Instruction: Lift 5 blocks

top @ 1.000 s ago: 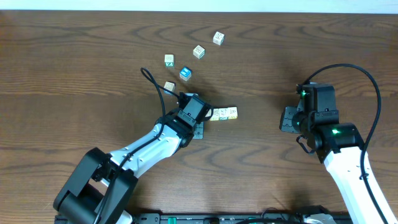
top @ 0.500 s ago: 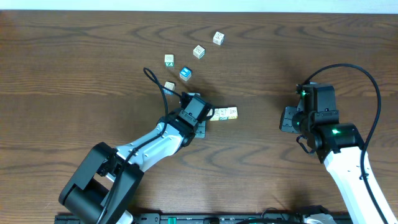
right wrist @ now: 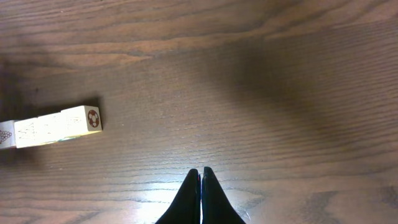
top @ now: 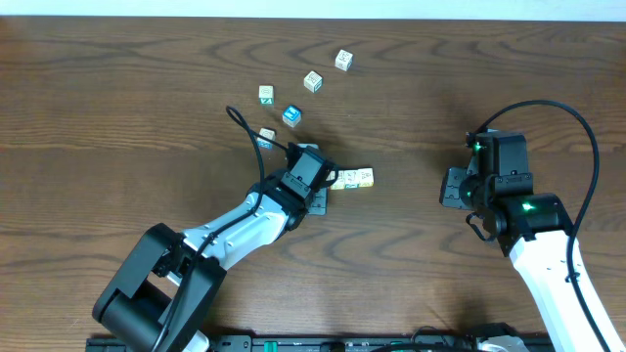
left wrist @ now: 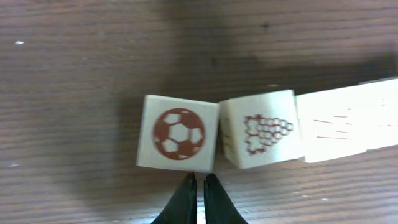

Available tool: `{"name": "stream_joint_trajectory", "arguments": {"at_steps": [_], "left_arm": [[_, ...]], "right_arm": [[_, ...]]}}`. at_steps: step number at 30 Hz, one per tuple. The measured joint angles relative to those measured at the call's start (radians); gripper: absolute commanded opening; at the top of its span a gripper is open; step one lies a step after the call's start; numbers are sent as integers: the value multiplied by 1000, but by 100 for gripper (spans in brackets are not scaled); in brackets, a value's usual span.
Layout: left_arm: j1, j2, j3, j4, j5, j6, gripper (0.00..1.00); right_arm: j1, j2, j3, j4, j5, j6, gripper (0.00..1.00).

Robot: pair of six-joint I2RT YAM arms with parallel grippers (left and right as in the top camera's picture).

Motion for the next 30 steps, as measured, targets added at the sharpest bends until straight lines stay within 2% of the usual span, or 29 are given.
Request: {"name": "stream_joint_trajectory", "arguments": {"at_steps": [4, 9, 14, 21, 30], "left_arm": [[0, 0, 0, -8, 20, -6, 7], [0, -1, 0, -88, 32, -14, 7], [0, -53, 0, -183, -22, -11, 7], [17, -134, 2, -102, -159, 45, 7], [36, -134, 2, -73, -197, 65, 7]], "right_arm": [[0, 0, 0, 0, 0, 0, 1], [0, 0, 0, 0, 0, 0, 1], [0, 0, 0, 0, 0, 0, 1], [0, 0, 0, 0, 0, 0, 1], [0, 0, 0, -2, 0, 0, 1]]}}
